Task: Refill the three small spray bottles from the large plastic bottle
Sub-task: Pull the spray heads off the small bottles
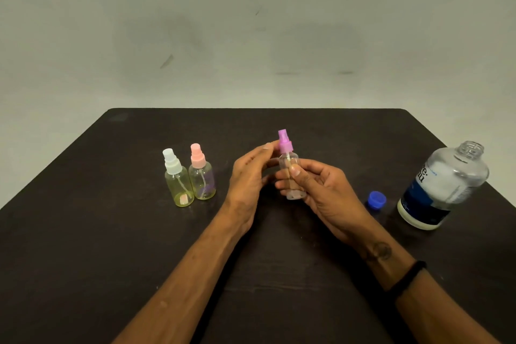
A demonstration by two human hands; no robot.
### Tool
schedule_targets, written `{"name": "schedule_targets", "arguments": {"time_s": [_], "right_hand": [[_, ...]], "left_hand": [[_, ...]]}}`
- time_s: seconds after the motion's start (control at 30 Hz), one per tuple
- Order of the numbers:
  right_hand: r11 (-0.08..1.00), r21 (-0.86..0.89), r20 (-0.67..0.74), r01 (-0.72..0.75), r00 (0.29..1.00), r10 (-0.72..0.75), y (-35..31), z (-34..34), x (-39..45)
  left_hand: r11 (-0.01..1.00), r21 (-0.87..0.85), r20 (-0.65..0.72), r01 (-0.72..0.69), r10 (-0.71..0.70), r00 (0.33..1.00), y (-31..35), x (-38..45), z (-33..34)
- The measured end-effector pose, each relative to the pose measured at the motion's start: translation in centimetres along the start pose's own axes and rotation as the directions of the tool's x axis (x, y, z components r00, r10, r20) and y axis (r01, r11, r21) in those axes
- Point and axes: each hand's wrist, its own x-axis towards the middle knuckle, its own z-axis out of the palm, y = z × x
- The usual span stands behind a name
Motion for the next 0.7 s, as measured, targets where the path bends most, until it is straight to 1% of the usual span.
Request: {"name": "schedule_targets", "arguments": {"time_s": [0.13, 0.2, 0.33, 0.47, 0.6, 0.7], "right_hand": [[1.000, 0.028, -0.007, 0.003, 1.000, -0.003, -0.10, -0.15, -0.01], [1.000, 0.026, 0.019, -0.004, 1.000, 0.004, -0.05, -0.14, -0.03], [1.000, 0.021, 0.067, -0.019, 0.998, 0.017, 0.19, -0.15, 0.00], [1.000, 0.016, 0.047, -0.005, 0.999, 0.005, 0.16, -0.27, 0.05], [0.999, 0.032, 0.012, 0.007, 1.000, -0.008, -0.01, -0.44, 0.13], [1.000, 0.001, 0.033, -0.009, 0.999, 0.009, -0.09, -0.58, 0.05]], "left_hand": [[0.999, -0.014, -0.045, -0.040, 0.039, 0.998, -0.18, 0.07, -0.15], [0.999, -0.002, -0.015, -0.034, 0.033, 0.999, -0.16, 0.00, -0.02], [0.998, 0.056, 0.048, 0.029, -0.032, 0.998, 0.20, -0.30, 0.45], [0.999, 0.010, 0.030, 0.040, -0.040, 0.999, 0.65, -0.32, 0.41], [0.999, -0.031, -0.011, 0.010, -0.010, 1.000, 0.43, -0.30, 0.24], [0.998, -0.063, -0.017, 0.000, -0.001, 1.000, 0.05, -0.19, 0.09]]}}
